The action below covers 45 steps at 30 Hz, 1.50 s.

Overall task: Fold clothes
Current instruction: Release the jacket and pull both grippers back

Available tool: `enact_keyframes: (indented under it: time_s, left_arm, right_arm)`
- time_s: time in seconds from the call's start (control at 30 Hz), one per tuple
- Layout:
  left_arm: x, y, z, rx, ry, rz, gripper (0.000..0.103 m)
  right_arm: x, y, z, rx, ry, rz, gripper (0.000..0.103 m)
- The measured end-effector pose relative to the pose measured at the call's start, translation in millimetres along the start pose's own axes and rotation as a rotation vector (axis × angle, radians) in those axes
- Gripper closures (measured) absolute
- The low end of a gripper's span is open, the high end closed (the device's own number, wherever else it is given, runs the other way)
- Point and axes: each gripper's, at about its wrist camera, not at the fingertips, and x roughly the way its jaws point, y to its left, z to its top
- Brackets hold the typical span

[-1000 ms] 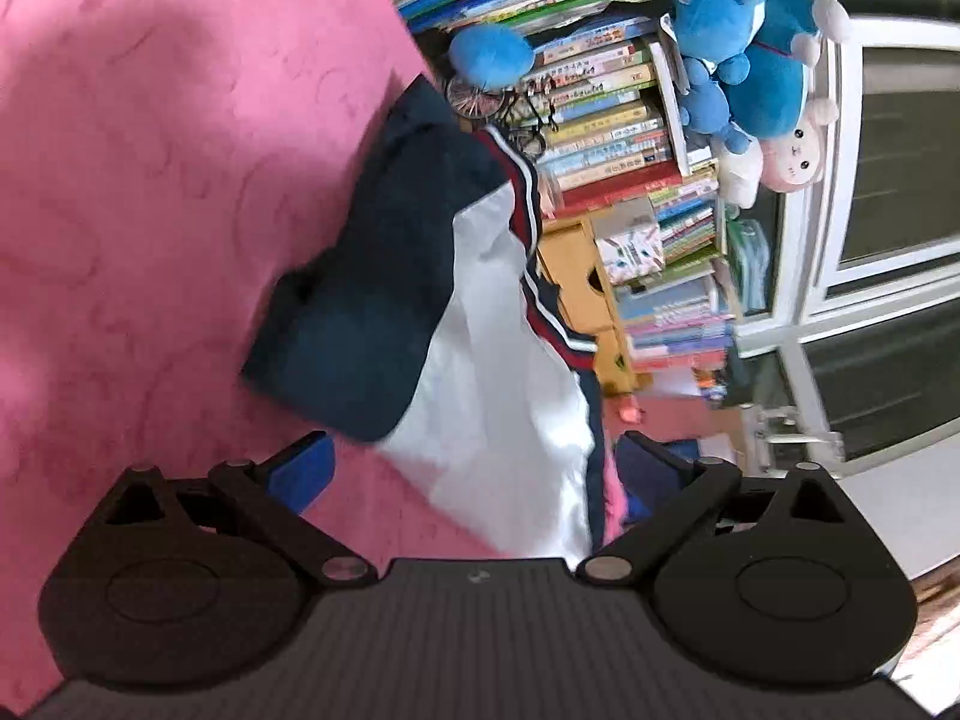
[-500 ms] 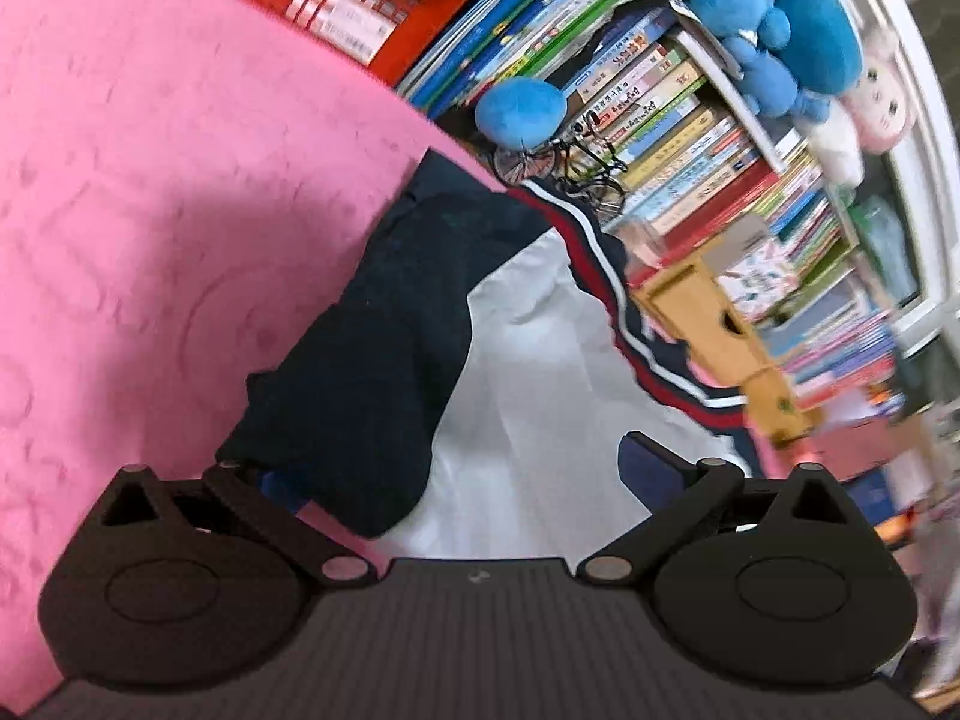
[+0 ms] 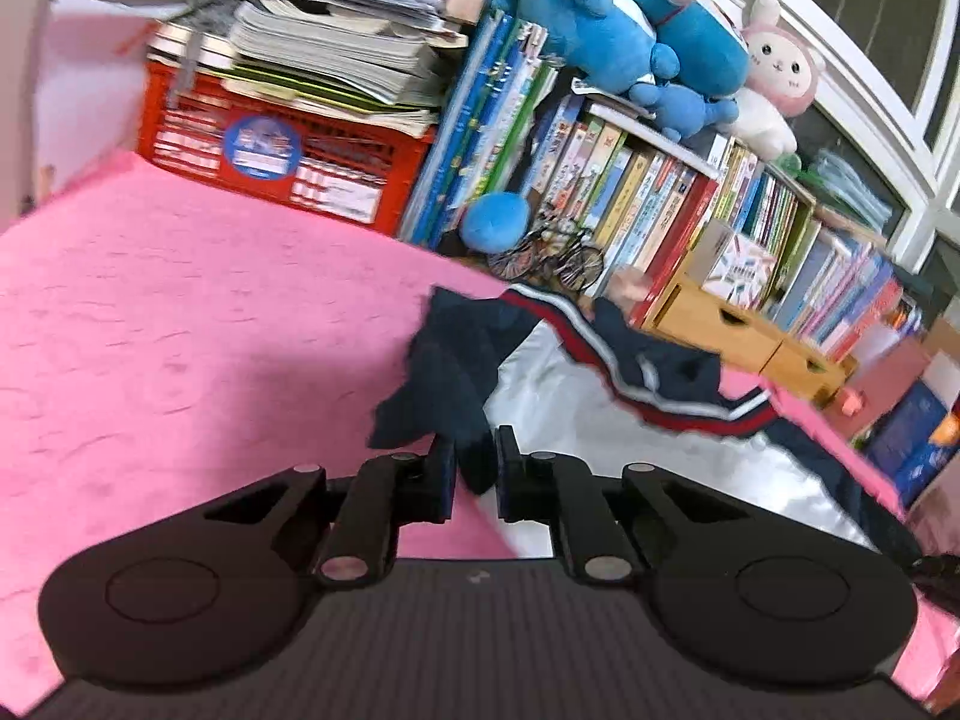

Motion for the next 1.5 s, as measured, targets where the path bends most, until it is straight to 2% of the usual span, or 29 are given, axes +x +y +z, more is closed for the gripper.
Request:
enact_keyframes:
  time_s: [0.17, 0.23, 0.27, 0.3, 0.33, 0.37, 0.4, 0.43, 0.47, 0.53, 0.6, 0.67, 0.77, 0.8, 0.83, 0.87, 0.9, 0.97, 1.03, 1.13, 1.17, 1.23, 1.27, 1.3, 1.33, 1.37, 1.4, 1.43, 1.5]
  left_arm:
    - [-31.3, 29.5, -28.8, 0.051, 0.021, 0.092, 0.093]
    - [-34.7, 36.5, -25.8, 0.063, 0.014, 0.08, 0.09]
    - [-34.7, 38.8, -23.2, 0.07, 0.009, 0.072, 0.081]
    - [-32.0, 38.8, -18.7, 0.078, 0.002, 0.059, 0.072]
    - [-28.0, 37.1, -13.7, 0.094, -0.007, 0.05, 0.069]
    - [-21.8, 32.4, -7.9, 0.121, -0.018, 0.045, 0.061]
    - [-14.1, 27.0, -1.3, 0.148, -0.027, 0.04, 0.042]
    - [-3.6, 20.3, 6.2, 0.176, -0.033, 0.029, 0.032]
    - [7.6, 13.7, 13.4, 0.205, -0.037, 0.009, 0.017]
    - [33.7, -2.9, 29.1, 0.262, -0.046, -0.029, 0.012]
    - [66.5, -19.7, 43.3, 0.317, -0.023, -0.058, 0.0]
    - [101.9, -32.0, 51.8, 0.337, 0.009, -0.058, 0.0]
    - [153.9, -48.6, 62.0, 0.365, 0.059, -0.051, 0.001]
    - [168.4, -50.2, 59.8, 0.368, 0.082, -0.028, 0.013]
    - [183.0, -51.7, 57.5, 0.372, 0.105, -0.006, 0.027]
    - [191.7, -52.1, 55.7, 0.364, 0.117, -0.002, 0.054]
    - [190.8, -50.5, 54.8, 0.339, 0.111, -0.028, 0.068]
    - [178.4, -54.5, 56.3, 0.348, 0.045, -0.061, 0.078]
    - [164.3, -63.5, 60.8, 0.383, -0.04, -0.079, 0.078]
    - [170.9, -78.5, 62.2, 0.453, -0.089, -0.039, 0.076]
    - [177.0, -80.8, 61.5, 0.465, -0.083, -0.02, 0.072]
    - [199.6, -74.4, 56.5, 0.448, 0.0, 0.023, 0.064]
    - [206.7, -66.6, 54.9, 0.423, 0.026, 0.024, 0.055]
    - [213.8, -58.8, 53.3, 0.399, 0.051, 0.025, 0.045]
    - [217.2, -52.1, 53.2, 0.379, 0.067, 0.026, 0.042]
    - [214.2, -47.0, 55.4, 0.366, 0.068, 0.026, 0.031]
    - [211.3, -42.0, 57.6, 0.352, 0.068, 0.026, 0.015]
    - [208.3, -38.6, 61.0, 0.349, 0.068, 0.034, 0.012]
    - [196.3, -36.2, 69.5, 0.379, 0.055, 0.054, 0.012]
  right_arm:
    - [-33.6, -8.6, -28.1, -0.041, 0.019, -0.088, 0.089]
    - [-38.5, -13.7, -34.8, -0.068, 0.015, -0.13, 0.085]
    - [-37.9, -13.4, -34.4, -0.079, 0.005, -0.146, 0.075]
    - [-34.4, -10.9, -31.8, -0.091, -0.006, -0.145, 0.056]
    - [-30.9, -8.4, -29.2, -0.103, -0.017, -0.145, 0.046]
    - [-27.5, -5.9, -26.6, -0.115, -0.028, -0.145, 0.033]
    - [-24.0, -3.3, -24.0, -0.127, -0.039, -0.144, 0.03]
    - [-18.4, 0.7, -19.5, -0.146, -0.05, -0.143, 0.03]
    - [-8.2, 7.9, -11.1, -0.179, -0.061, -0.141, 0.028]
    - [12.1, 22.2, 5.7, -0.246, -0.082, -0.136, 0.02]
    - [40.7, 38.6, 23.8, -0.326, -0.089, -0.133, 0.004]
    - [78.8, 56.4, 39.8, -0.409, -0.075, -0.159, 0.0]
    - [138.9, 72.8, 51.5, -0.493, 0.002, -0.196, 0.0]
    - [155.4, 75.0, 52.0, -0.507, 0.021, -0.209, 0.002]
    - [167.5, 73.4, 52.0, -0.501, 0.044, -0.209, 0.012]
    - [179.6, 71.7, 52.1, -0.496, 0.067, -0.208, 0.062]
    - [185.3, 72.6, 52.3, -0.5, 0.069, -0.206, 0.087]
    - [169.9, 85.0, 52.8, -0.548, -0.02, -0.197, 0.089]
    - [154.7, 97.3, 54.6, -0.595, -0.108, -0.188, 0.089]
    - [147.2, 109.4, 69.2, -0.645, -0.186, -0.191, 0.089]
    - [156.3, 108.6, 73.9, -0.641, -0.183, -0.208, 0.089]
    - [185.1, 96.7, 78.7, -0.604, -0.131, -0.238, 0.087]
    - [199.5, 87.0, 77.0, -0.59, -0.097, -0.248, 0.085]
    - [213.9, 77.4, 75.2, -0.575, -0.062, -0.257, 0.079]
    - [227.0, 68.1, 72.4, -0.561, -0.029, -0.268, 0.073]
    - [237.5, 58.8, 68.0, -0.547, 0.0, -0.285, 0.056]
    - [245.2, 50.7, 64.4, -0.533, 0.02, -0.299, 0.046]
    - [245.6, 46.9, 63.8, -0.515, 0.019, -0.306, 0.043]
    - [235.0, 47.6, 68.9, -0.483, -0.004, -0.317, 0.03]
